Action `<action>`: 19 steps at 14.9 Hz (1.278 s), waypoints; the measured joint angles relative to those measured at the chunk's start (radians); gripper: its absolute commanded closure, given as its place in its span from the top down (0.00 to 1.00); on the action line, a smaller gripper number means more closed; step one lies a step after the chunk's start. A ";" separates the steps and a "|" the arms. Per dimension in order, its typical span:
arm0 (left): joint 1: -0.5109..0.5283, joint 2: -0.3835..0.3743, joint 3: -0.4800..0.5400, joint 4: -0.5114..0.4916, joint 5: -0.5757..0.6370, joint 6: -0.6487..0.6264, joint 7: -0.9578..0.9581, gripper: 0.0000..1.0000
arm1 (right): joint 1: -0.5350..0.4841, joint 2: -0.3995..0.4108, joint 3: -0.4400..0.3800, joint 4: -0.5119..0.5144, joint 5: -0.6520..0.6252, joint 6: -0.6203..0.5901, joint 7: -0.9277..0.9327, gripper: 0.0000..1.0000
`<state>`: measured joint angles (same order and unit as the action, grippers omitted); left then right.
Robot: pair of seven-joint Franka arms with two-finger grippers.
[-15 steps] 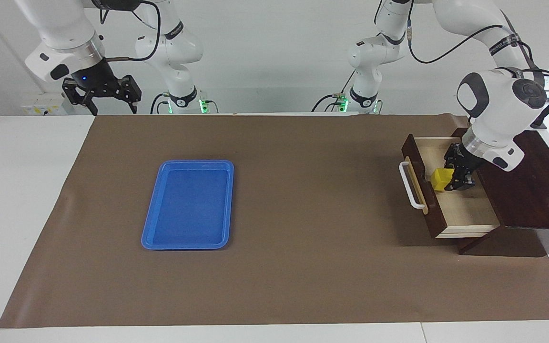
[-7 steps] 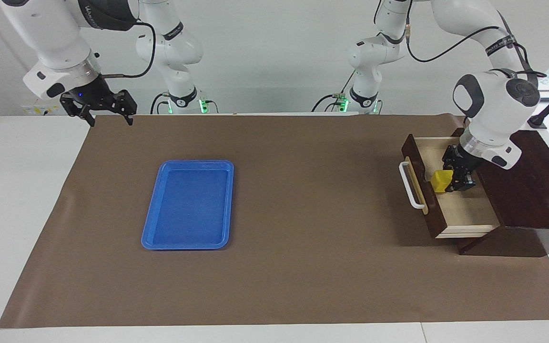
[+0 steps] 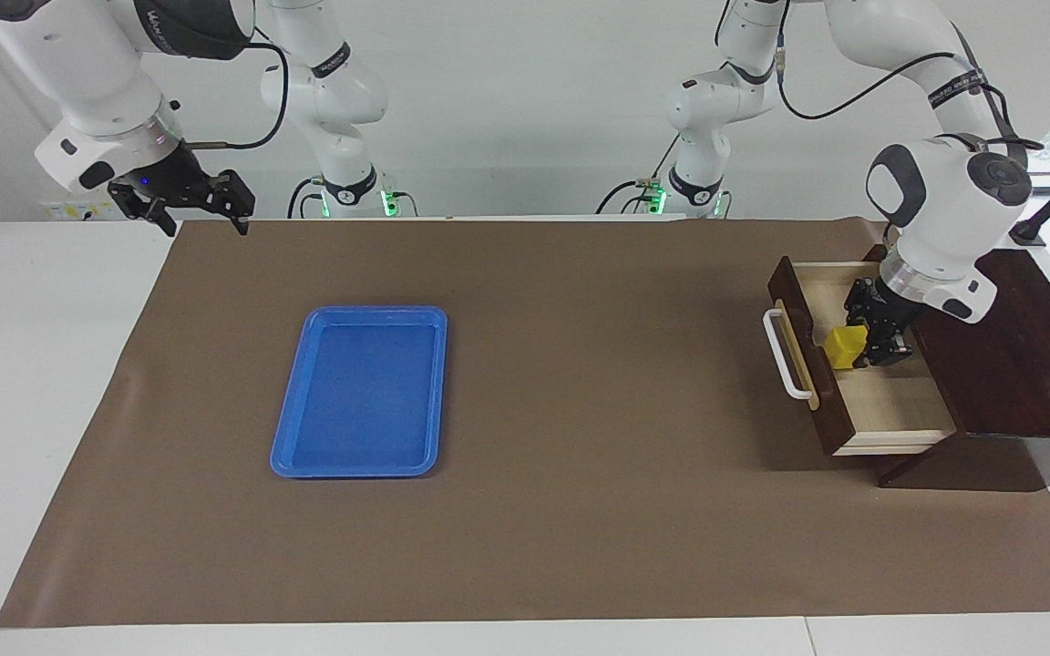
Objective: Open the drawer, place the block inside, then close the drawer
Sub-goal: 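Open the left gripper to release the block inside the drawer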
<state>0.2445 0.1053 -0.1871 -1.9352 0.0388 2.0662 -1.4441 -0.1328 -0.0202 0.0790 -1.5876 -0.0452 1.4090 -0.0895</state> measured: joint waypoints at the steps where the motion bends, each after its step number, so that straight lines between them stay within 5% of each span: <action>1: -0.001 0.000 -0.003 -0.001 0.000 -0.001 0.000 0.00 | 0.000 0.000 0.000 0.000 0.000 0.000 0.000 1.00; 8: -0.005 -0.001 -0.018 -0.004 -0.001 -0.008 -0.002 0.00 | -0.002 0.005 0.002 0.002 0.000 0.000 0.001 1.00; 9: -0.005 -0.001 -0.019 -0.004 -0.001 -0.008 -0.002 0.33 | -0.002 0.005 0.002 0.002 0.000 0.000 0.001 1.00; 10: -0.005 -0.001 -0.019 -0.004 -0.001 -0.008 -0.002 0.87 | -0.002 0.005 0.002 0.003 0.000 0.000 0.001 1.00; 11: -0.005 -0.001 -0.020 -0.004 -0.001 -0.009 -0.003 1.00 | -0.002 0.005 0.002 0.003 0.000 0.000 0.001 1.00; 15: -0.009 -0.005 -0.021 0.015 -0.001 -0.031 -0.004 1.00 | -0.002 0.005 0.002 0.004 0.000 0.000 0.001 1.00; 19: -0.050 -0.014 -0.022 0.191 -0.032 -0.183 -0.008 1.00 | -0.002 0.005 0.002 0.004 0.000 0.000 0.001 1.00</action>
<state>0.1942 0.0917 -0.2091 -1.7443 0.0071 1.8831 -1.4525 -0.1345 -0.0156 0.0813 -1.5835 -0.0452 1.4090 -0.0882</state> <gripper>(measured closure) 0.000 0.000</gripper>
